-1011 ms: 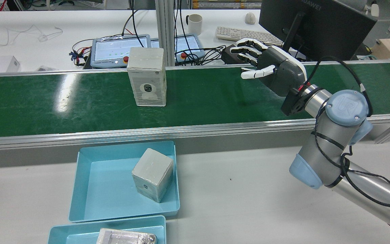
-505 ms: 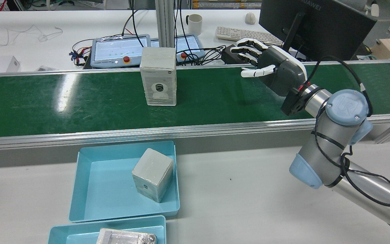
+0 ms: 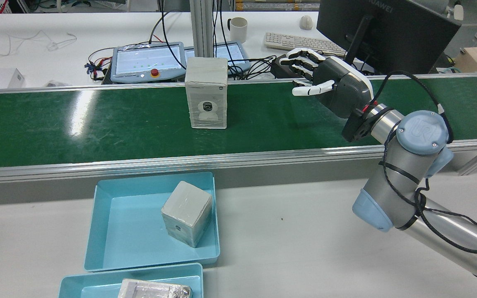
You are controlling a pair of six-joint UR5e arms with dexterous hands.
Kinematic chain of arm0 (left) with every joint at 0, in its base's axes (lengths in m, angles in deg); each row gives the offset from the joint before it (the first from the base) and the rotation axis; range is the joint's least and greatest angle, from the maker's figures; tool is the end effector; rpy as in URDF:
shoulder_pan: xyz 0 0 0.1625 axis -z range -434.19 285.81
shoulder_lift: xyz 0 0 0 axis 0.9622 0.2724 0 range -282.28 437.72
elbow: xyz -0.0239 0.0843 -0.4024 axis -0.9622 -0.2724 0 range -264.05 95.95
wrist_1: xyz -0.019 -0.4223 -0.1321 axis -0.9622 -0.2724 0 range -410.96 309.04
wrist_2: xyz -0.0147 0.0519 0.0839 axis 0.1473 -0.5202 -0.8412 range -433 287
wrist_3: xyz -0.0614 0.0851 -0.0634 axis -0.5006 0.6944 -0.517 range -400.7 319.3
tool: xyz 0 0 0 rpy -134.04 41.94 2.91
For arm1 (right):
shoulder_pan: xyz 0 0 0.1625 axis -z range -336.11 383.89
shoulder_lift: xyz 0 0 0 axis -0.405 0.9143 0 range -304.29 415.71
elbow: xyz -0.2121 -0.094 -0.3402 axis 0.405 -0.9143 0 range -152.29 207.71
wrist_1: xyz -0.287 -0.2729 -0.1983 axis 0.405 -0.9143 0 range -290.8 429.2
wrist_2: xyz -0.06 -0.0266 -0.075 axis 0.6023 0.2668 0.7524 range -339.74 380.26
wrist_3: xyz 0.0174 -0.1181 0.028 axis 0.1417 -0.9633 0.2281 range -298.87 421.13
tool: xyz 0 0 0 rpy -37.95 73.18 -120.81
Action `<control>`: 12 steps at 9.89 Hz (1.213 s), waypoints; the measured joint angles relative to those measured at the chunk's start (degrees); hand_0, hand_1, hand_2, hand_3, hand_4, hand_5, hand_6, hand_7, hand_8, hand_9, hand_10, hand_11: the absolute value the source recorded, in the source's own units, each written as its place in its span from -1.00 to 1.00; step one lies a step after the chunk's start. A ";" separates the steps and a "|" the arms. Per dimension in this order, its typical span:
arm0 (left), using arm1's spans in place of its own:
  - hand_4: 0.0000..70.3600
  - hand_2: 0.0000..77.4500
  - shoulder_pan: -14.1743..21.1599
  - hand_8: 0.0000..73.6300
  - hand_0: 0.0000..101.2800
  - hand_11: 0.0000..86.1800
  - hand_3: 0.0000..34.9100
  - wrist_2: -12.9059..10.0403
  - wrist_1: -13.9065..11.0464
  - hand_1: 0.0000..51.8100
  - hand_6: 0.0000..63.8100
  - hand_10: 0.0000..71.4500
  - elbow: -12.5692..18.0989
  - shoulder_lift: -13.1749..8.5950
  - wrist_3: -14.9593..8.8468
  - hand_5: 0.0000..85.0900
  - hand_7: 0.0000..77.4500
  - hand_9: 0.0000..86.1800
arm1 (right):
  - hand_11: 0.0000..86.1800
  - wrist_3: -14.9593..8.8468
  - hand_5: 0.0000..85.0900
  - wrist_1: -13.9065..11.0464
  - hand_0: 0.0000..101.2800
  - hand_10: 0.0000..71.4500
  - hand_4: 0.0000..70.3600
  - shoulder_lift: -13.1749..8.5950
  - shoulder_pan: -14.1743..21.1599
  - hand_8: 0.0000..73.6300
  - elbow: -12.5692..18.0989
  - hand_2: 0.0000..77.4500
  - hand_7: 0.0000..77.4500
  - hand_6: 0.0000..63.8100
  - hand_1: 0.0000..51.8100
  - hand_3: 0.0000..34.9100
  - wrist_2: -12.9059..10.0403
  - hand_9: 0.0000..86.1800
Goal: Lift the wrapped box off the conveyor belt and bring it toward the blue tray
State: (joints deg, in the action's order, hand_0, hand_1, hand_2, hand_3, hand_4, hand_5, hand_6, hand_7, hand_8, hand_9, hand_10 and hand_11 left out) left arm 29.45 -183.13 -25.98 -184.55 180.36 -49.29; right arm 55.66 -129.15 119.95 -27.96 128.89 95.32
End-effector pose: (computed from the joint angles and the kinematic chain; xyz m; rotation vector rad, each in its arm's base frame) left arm -0.2278 -0.5522 0.5018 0.2960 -2.1438 2.2299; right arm -0.2783 -0.6214 0.3362 -0.4497 -2.3239 1.6877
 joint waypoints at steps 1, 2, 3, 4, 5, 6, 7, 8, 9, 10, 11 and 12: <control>-1.00 -0.99 0.00 -1.00 -1.00 -1.00 -1.00 0.00 0.00 -1.00 -0.98 -0.98 0.00 0.00 0.00 -0.97 -0.99 -1.00 | -0.96 -0.22 -0.06 0.04 -0.05 -0.98 -0.72 -0.17 0.12 -1.00 -0.01 -0.52 -0.31 -0.91 -0.43 0.37 -0.01 -0.86; -1.00 -0.99 0.00 -1.00 -1.00 -1.00 -1.00 0.00 0.00 -1.00 -0.98 -0.98 0.00 0.00 0.00 -0.97 -0.99 -1.00 | -0.96 -0.33 -0.08 0.04 -0.06 -0.98 -0.72 -0.30 0.19 -1.00 -0.01 -0.52 -0.34 -0.98 -0.52 0.35 -0.01 -0.86; -1.00 -0.99 0.00 -1.00 -1.00 -1.00 -1.00 0.00 0.00 -1.00 -1.00 -1.00 0.00 0.00 0.00 -0.97 -0.99 -1.00 | -0.96 -0.38 -0.08 0.02 -0.06 -0.98 -0.72 -0.37 0.22 -1.00 -0.01 -0.56 -0.35 -0.95 -0.47 0.35 -0.01 -0.86; -1.00 -0.99 0.00 -1.00 -1.00 -1.00 -1.00 0.00 0.00 -1.00 -0.98 -0.98 0.00 0.00 0.00 -0.97 -1.00 -1.00 | -0.96 -0.40 -0.08 0.00 -0.07 -0.98 -0.72 -0.40 0.22 -1.00 0.00 -0.56 -0.35 -0.95 -0.47 0.27 0.04 -0.86; -1.00 -0.99 0.00 -1.00 -1.00 -1.00 -1.00 0.00 0.00 -1.00 -0.98 -0.98 0.00 0.00 0.00 -0.97 -1.00 -1.00 | -0.96 -0.41 -0.08 -0.01 -0.07 -0.98 -0.72 -0.42 0.21 -1.00 0.03 -0.56 -0.35 -0.97 -0.47 0.28 0.10 -0.86; -1.00 -0.97 0.00 -1.00 -1.00 -1.00 -1.00 0.00 0.00 -1.00 -1.00 -0.98 0.00 0.00 0.00 -0.97 -1.00 -1.00 | -0.96 -0.45 -0.08 -0.03 -0.07 -0.98 -0.72 -0.43 0.19 -1.00 0.03 -0.56 -0.35 -0.97 -0.47 0.28 0.16 -0.86; -1.00 -0.97 0.00 -1.00 -1.00 -1.00 -1.00 0.00 0.00 -1.00 -0.98 -0.98 0.00 0.00 0.00 -0.97 -1.00 -1.00 | -0.96 -0.60 -0.08 -0.11 -0.07 -0.98 -0.72 -0.43 0.18 -1.00 0.03 -0.56 -0.35 -0.97 -0.47 0.28 0.21 -0.86; -1.00 -0.97 0.00 -1.00 -1.00 -1.00 -1.00 0.00 0.00 -1.00 -0.98 -0.98 0.00 0.00 0.00 -0.97 -1.00 -1.00 | -0.96 -0.80 -0.08 -0.19 -0.03 -0.98 -0.72 -0.50 0.18 -1.00 0.03 -0.58 -0.31 -0.95 -0.37 0.28 0.23 -0.86; -1.00 -0.99 0.00 -1.00 -1.00 -1.00 -1.00 0.00 0.00 -1.00 -0.98 -0.98 0.00 0.00 0.00 -0.97 -1.00 -1.00 | -0.96 -1.01 -0.08 -0.26 -0.03 -1.00 -0.72 -0.57 0.18 -1.00 0.02 -0.55 -0.31 -0.93 -0.37 0.35 0.25 -0.86; -1.00 -0.97 0.00 -1.00 -1.00 -1.00 -1.00 0.00 0.00 -1.00 -0.98 -0.98 0.00 0.00 0.00 -0.97 -1.00 -1.00 | -0.96 -1.18 -0.08 -0.31 -0.03 -0.98 -0.72 -0.66 0.18 -1.00 0.00 -0.55 -0.31 -0.93 -0.37 0.34 0.23 -0.86; -1.00 -0.97 0.00 -1.00 -1.00 -1.00 -1.00 0.00 0.00 -1.00 -0.98 -0.98 0.00 0.00 0.00 -0.97 -1.00 -1.00 | -0.96 -1.31 -0.08 -0.36 -0.03 -0.98 -0.72 -0.72 0.19 -1.00 -0.07 -0.52 -0.31 -0.93 -0.39 0.34 0.21 -0.86; -1.00 -0.99 0.00 -1.00 -1.00 -1.00 -1.00 0.00 0.00 -1.00 -0.98 -0.98 0.00 0.00 0.00 -0.97 -0.99 -1.00 | -0.96 -1.41 -0.08 -0.38 -0.03 -0.98 -0.72 -0.75 0.27 -1.00 -0.26 -0.52 -0.31 -0.93 -0.39 0.34 0.19 -0.86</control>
State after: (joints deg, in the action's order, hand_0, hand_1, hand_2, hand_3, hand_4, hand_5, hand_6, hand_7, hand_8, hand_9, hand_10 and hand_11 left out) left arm 29.45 -183.13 -25.98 -184.55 180.36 -49.29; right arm 54.25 -129.53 119.21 -27.69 128.62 95.51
